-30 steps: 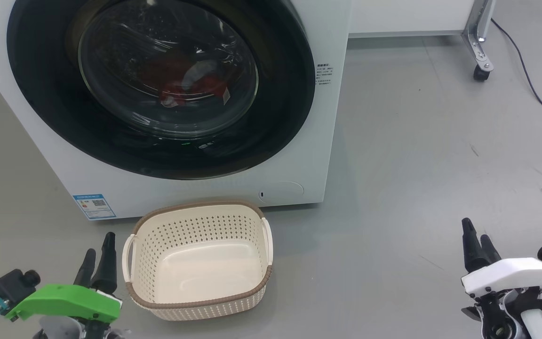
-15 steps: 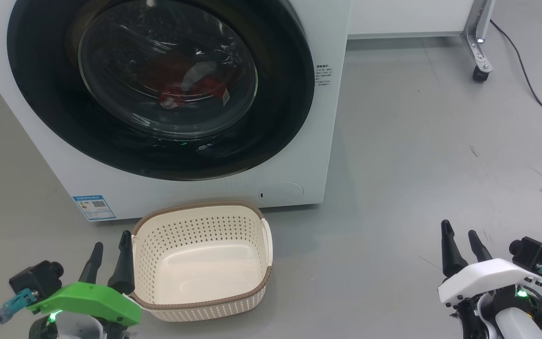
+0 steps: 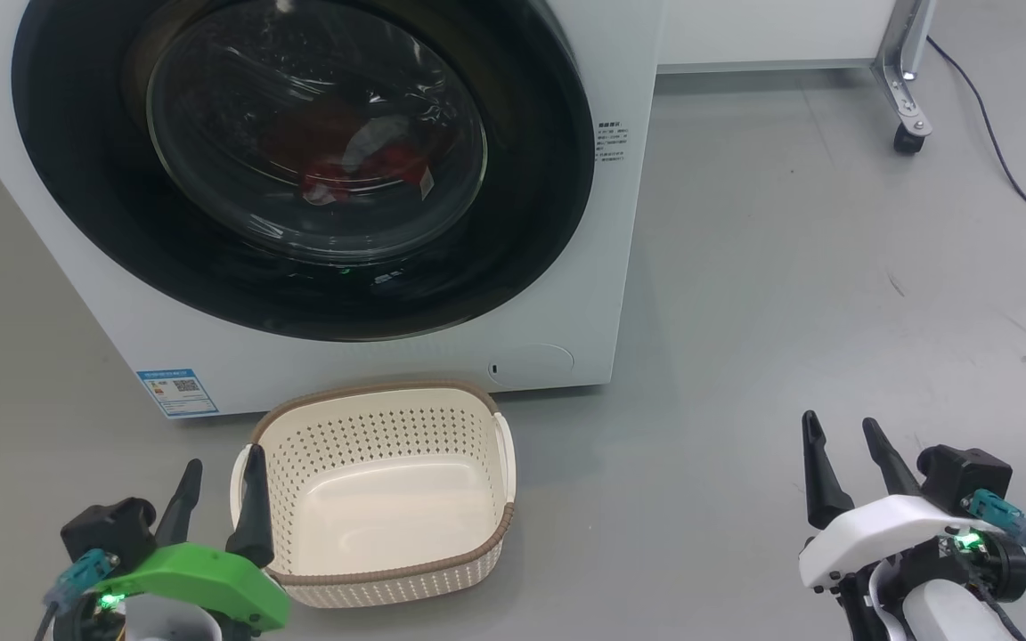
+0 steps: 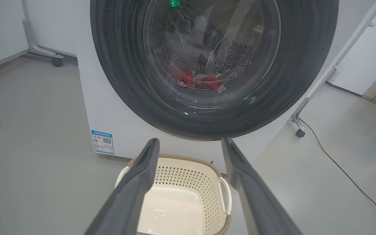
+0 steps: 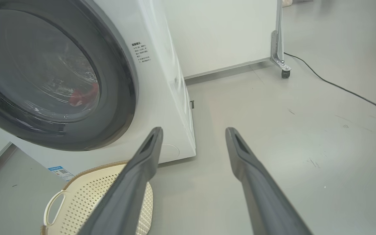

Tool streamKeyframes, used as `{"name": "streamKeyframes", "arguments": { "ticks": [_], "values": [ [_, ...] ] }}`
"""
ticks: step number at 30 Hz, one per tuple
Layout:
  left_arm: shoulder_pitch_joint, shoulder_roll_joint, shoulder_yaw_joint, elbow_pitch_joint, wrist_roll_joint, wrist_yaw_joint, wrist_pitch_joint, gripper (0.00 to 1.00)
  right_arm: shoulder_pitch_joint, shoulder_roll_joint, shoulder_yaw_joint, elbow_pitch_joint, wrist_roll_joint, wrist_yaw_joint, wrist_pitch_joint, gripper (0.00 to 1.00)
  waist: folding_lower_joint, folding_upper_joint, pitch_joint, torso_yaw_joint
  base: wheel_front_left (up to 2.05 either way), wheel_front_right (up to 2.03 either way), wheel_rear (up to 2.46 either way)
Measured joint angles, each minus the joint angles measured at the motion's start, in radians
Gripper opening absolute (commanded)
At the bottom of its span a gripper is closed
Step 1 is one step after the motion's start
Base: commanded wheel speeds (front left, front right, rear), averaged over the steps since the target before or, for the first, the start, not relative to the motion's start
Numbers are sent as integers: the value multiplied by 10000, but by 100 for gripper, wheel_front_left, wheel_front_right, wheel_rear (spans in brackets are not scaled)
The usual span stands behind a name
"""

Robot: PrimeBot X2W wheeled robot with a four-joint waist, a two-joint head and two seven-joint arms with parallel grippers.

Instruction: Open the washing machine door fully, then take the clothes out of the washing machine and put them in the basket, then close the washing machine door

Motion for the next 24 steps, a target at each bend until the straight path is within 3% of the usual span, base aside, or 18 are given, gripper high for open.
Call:
{"name": "streamKeyframes", "arguments": {
  "ticks": [24],
  "values": [
    [-39,8,-640,621,2673,556,-844,100,-8,-98,953,-50,-3246,-453,-807,100,0,0,-21,-52,0,0,0]
  ]
}}
